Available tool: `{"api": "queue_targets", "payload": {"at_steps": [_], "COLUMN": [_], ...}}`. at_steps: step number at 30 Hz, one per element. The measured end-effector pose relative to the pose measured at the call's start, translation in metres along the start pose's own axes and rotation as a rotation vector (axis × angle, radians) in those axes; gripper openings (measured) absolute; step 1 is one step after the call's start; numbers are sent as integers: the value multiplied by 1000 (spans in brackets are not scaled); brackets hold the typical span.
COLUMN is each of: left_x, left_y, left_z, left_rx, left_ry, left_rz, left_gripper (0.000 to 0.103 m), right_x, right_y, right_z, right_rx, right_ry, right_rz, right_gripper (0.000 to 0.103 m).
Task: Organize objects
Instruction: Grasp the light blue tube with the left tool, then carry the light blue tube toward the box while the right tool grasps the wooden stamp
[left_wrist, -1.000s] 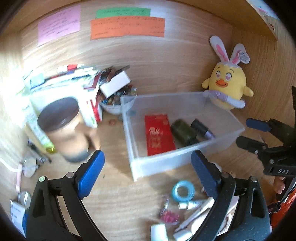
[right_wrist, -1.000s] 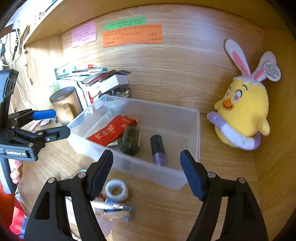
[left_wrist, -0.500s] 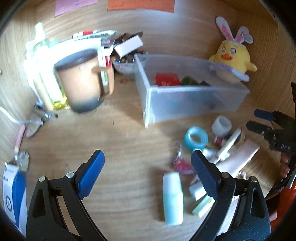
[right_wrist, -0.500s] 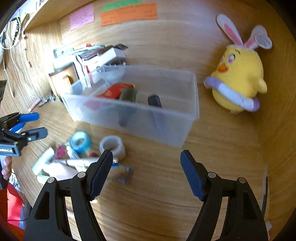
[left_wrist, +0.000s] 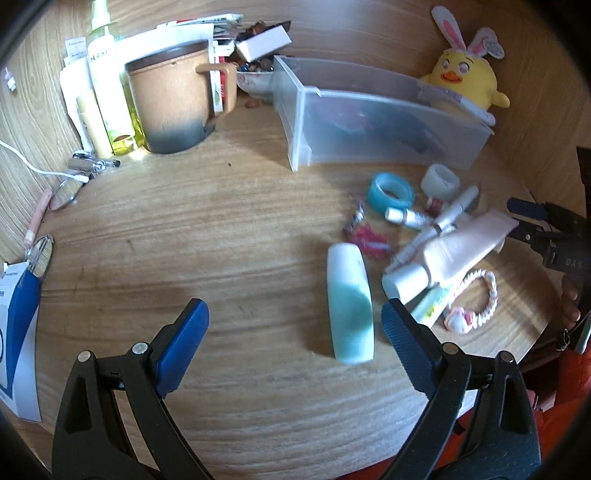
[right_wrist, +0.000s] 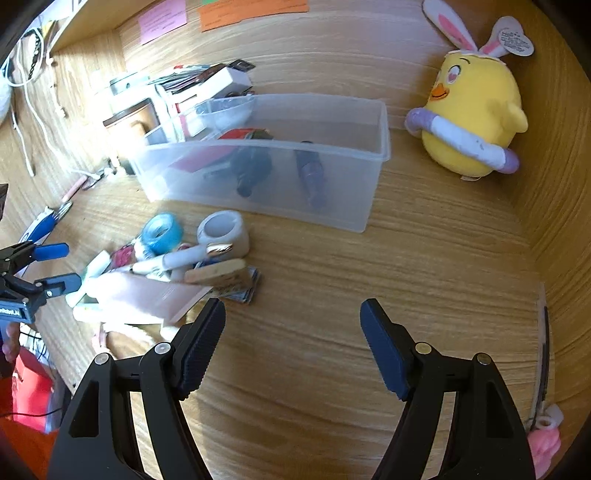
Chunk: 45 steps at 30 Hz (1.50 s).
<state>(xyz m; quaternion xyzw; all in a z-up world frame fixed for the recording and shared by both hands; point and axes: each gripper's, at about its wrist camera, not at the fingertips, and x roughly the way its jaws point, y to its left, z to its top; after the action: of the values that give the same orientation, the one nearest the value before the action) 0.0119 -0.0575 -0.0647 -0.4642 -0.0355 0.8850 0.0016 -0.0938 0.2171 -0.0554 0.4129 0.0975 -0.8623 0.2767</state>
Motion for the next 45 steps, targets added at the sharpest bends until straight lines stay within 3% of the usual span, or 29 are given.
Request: {"api": "queue_targets", "payload": {"at_steps": [5,12,17,26,28,30,38,45], "left_x": [2,2,1,7,8,8,2,-16], "left_y": [-4,-7,-8,-4,-4,-3,13,9], "left_z": [-4,-5,-3,5,7,9,17,33], "left_rx": [10,45,61,70,71,79,21,34], "left_ry": [-6,-31,-56,-93,-98,-98,-118,-197], "left_rz": [4,30,24,13,12,16,1,8], "left_gripper": [94,79,62,42,31,24,24,24], "right_x": [8,15,20,23,24,24,16,7], "right_y": [17,29,35,50,49,46,32,14], "right_z": [0,9,15,16,17,17,14,17], "right_rx": [-38,-55,-63,-137,-133,-122,-83,-31], "right_ry": [14,11,6,-6,-5,-6,-32,-57], "right_rz": [19,20,5,-22,-21,-20,-47,-69], "right_gripper": [73,72,72,46,38,38,38,38]}}
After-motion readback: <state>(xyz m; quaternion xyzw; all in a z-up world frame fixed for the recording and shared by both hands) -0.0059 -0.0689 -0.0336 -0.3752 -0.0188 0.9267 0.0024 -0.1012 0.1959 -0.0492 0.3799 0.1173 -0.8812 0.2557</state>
